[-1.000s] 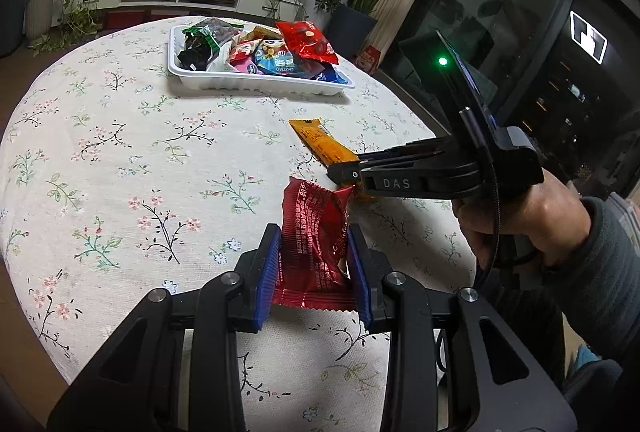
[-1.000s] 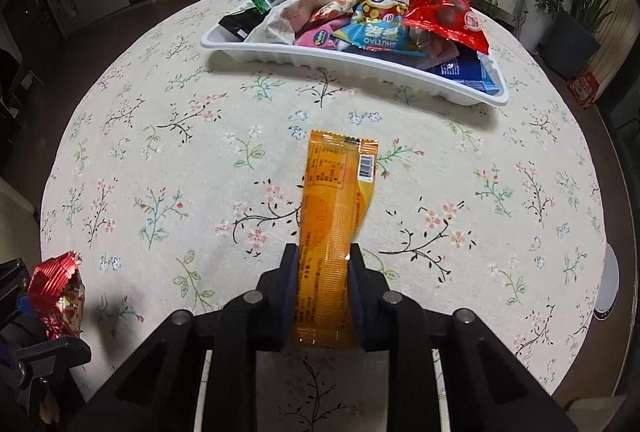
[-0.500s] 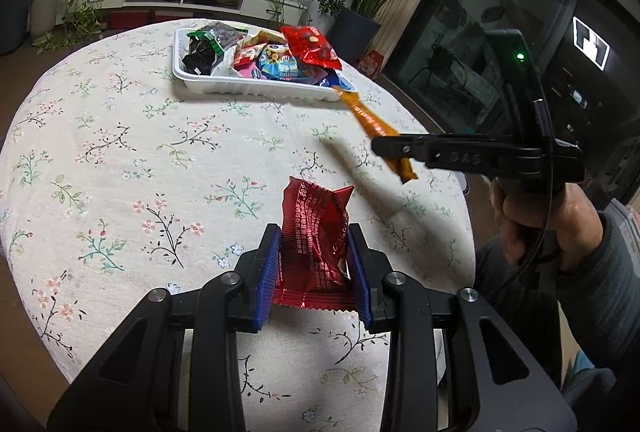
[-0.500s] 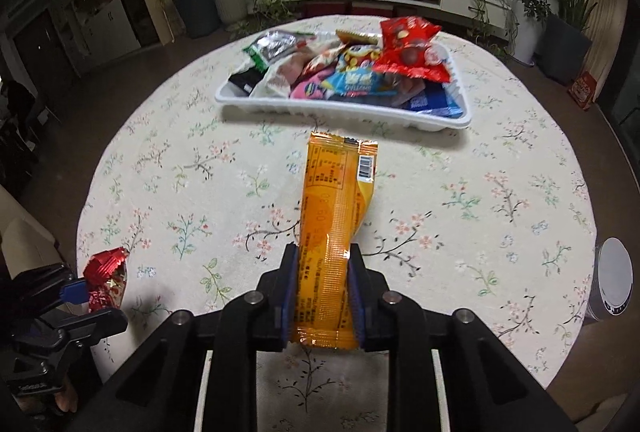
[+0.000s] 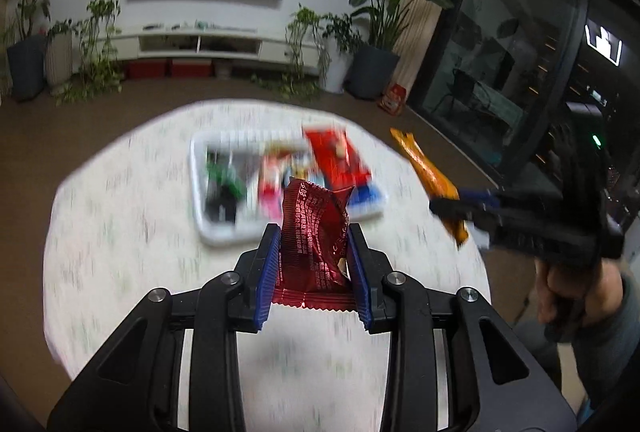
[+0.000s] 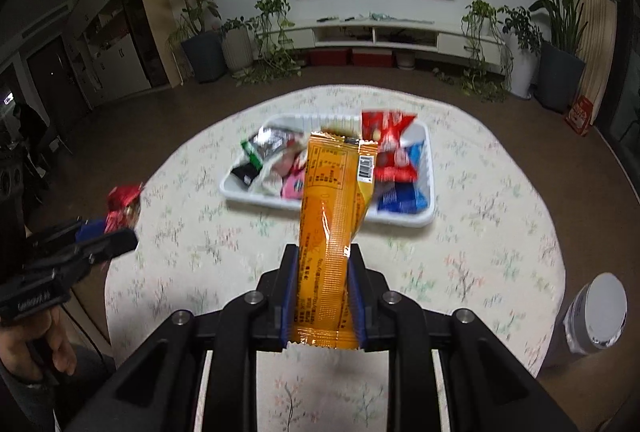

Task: Organize snacks
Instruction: 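Carry the dark red packet and orange bar into the tray and release both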

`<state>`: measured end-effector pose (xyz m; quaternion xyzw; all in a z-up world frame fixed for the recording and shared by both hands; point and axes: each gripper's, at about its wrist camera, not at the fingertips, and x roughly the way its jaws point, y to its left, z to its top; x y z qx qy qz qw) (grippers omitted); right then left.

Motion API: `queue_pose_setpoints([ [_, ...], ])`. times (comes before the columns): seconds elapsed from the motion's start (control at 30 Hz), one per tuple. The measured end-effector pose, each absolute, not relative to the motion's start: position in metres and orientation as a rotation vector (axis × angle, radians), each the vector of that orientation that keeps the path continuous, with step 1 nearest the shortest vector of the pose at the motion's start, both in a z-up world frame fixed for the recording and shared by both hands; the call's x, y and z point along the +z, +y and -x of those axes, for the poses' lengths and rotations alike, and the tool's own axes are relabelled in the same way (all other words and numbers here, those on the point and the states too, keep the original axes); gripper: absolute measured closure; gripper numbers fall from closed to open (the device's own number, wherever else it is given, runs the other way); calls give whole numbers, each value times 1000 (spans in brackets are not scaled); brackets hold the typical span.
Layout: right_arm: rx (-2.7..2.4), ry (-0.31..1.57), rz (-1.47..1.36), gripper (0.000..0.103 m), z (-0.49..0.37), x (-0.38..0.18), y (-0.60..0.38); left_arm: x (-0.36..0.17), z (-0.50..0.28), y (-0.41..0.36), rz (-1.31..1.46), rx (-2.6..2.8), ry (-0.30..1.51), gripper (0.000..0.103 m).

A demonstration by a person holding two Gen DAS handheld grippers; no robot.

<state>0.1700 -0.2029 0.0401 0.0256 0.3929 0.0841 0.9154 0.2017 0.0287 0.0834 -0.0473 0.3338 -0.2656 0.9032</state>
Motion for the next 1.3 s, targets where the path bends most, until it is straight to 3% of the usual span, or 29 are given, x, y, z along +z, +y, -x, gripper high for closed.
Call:
queue_pose_setpoints([
  [0.2,179,784,-44,78,-235,65,-201,100,-282,-8,69,-491,682,73],
  [0.5,191,876,37,78,-321,25,-183,44,-371,-44,22,-443,773,73],
  [1.1,133,959,96,74,-369,-32,-176,-30,-439,-65,-99,-382,791,70],
  [1.17,129,960,96,73,-371,-33,-177,-32,-441,-65,-109,-371,789,64],
  [1.23,123,961,95,71,-371,-34,-177,-34,-443,-64,-110,-356,788,46],
  [1.3,116,968,94,69,-372,-35,-177,-36,-445,-63,-109,-355,793,45],
])
